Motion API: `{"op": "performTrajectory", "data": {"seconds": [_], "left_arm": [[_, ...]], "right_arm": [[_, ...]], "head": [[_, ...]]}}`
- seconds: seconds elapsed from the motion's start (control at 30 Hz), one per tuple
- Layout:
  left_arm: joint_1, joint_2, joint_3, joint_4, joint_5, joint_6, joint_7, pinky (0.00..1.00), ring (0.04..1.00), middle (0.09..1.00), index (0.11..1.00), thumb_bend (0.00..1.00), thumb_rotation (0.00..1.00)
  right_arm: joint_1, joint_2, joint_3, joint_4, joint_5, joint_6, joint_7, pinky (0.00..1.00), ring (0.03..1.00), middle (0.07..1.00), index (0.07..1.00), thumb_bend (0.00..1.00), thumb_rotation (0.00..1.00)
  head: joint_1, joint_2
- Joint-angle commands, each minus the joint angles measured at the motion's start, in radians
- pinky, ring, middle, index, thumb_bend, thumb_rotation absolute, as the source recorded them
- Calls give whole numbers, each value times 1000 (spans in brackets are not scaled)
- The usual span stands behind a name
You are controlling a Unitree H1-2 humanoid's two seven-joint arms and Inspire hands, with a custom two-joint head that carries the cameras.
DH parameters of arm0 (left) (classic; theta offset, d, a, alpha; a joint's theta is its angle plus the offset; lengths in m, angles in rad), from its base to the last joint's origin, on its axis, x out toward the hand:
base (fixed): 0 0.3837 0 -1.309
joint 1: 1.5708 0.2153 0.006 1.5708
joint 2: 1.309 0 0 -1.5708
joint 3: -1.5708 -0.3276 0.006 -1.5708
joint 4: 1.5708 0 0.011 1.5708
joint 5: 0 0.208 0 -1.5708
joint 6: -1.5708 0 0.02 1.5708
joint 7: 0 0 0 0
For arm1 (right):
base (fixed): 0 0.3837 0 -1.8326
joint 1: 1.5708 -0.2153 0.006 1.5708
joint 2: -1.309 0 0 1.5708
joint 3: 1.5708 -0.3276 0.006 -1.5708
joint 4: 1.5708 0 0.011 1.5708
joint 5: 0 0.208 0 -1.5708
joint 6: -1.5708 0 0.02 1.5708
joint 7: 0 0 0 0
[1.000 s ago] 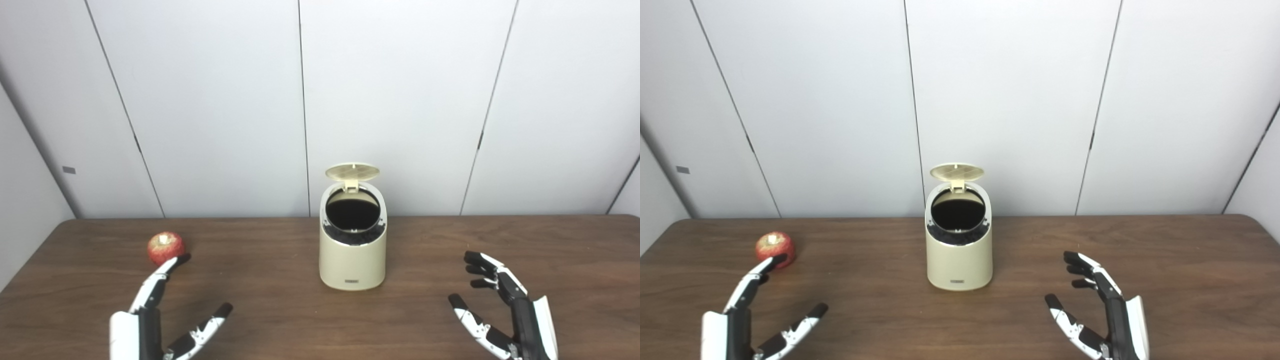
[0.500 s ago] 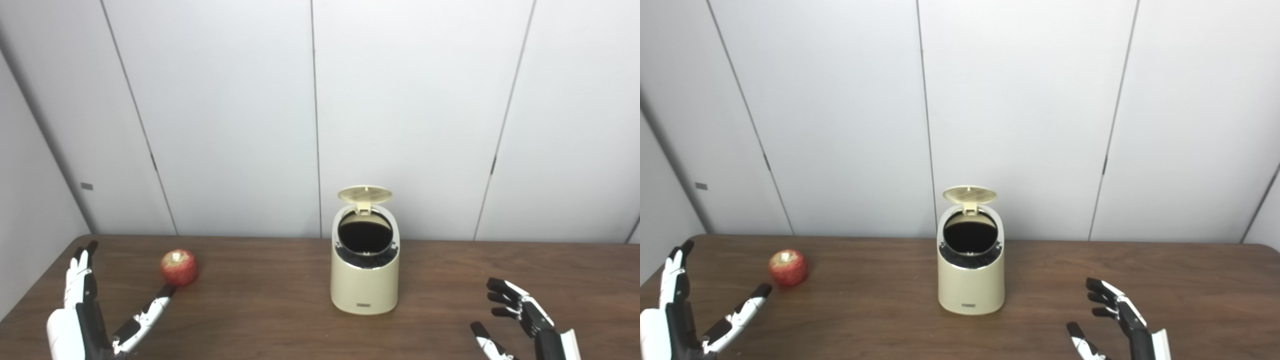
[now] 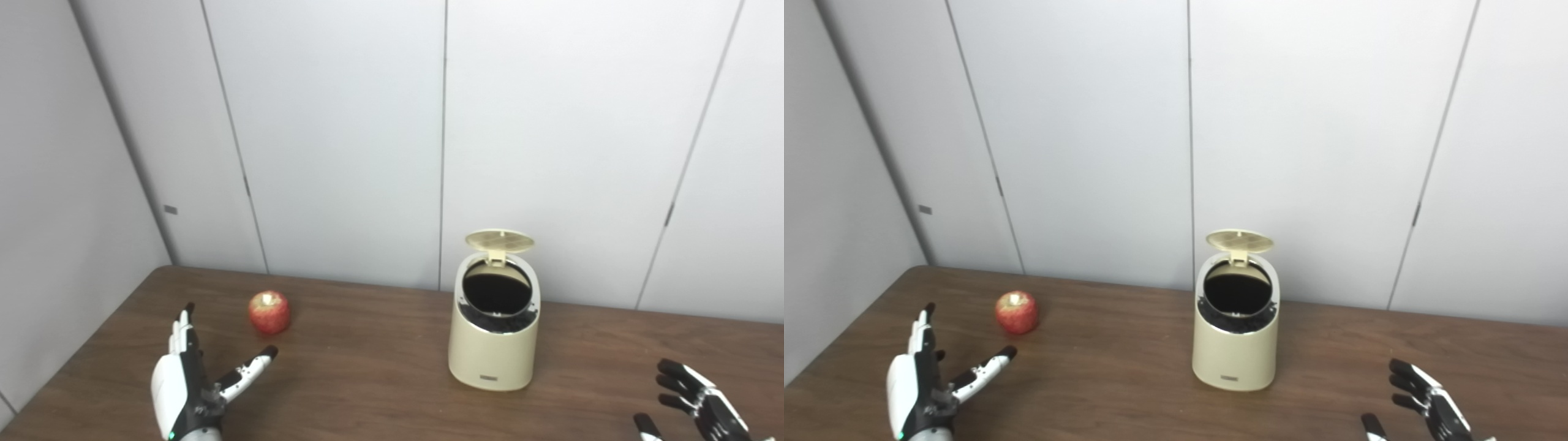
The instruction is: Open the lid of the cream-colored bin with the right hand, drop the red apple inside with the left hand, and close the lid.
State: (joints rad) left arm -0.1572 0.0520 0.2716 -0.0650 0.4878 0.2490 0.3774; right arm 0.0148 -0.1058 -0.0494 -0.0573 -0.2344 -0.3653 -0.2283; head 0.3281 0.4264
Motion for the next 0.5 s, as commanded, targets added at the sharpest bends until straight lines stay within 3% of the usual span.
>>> {"op": "performTrajectory", "data": {"seconds": [0.0,0.1,0.23,0.27,0.33,0.47], "left_arm": [[-72,4,-23,-2,-2,30,-6,814,988,1000,1000,962,298],[-108,-6,-51,13,11,64,6,807,999,1000,1000,998,345],[-145,-17,-76,37,33,95,42,830,997,1000,1000,1000,339],[-151,-18,-80,38,39,107,47,842,999,1000,1000,1000,339],[-170,-20,-84,43,53,141,58,876,1000,1000,1000,1000,353],[-196,-9,-83,81,49,150,88,938,1000,1000,1000,1000,346]], "right_arm": [[33,-66,-42,41,21,1,24,682,764,788,773,163,0],[19,-88,-60,60,76,-10,55,688,770,796,778,159,0],[6,-111,-84,65,121,32,87,641,745,779,758,202,473],[5,-113,-89,62,120,46,90,634,737,772,753,219,546],[2,-117,-100,56,129,73,99,623,721,755,742,250,617],[-4,-128,-112,71,137,92,111,614,711,749,729,306,681]], "head": [[43,13],[121,9],[204,30],[215,38],[251,67],[268,70]]}}
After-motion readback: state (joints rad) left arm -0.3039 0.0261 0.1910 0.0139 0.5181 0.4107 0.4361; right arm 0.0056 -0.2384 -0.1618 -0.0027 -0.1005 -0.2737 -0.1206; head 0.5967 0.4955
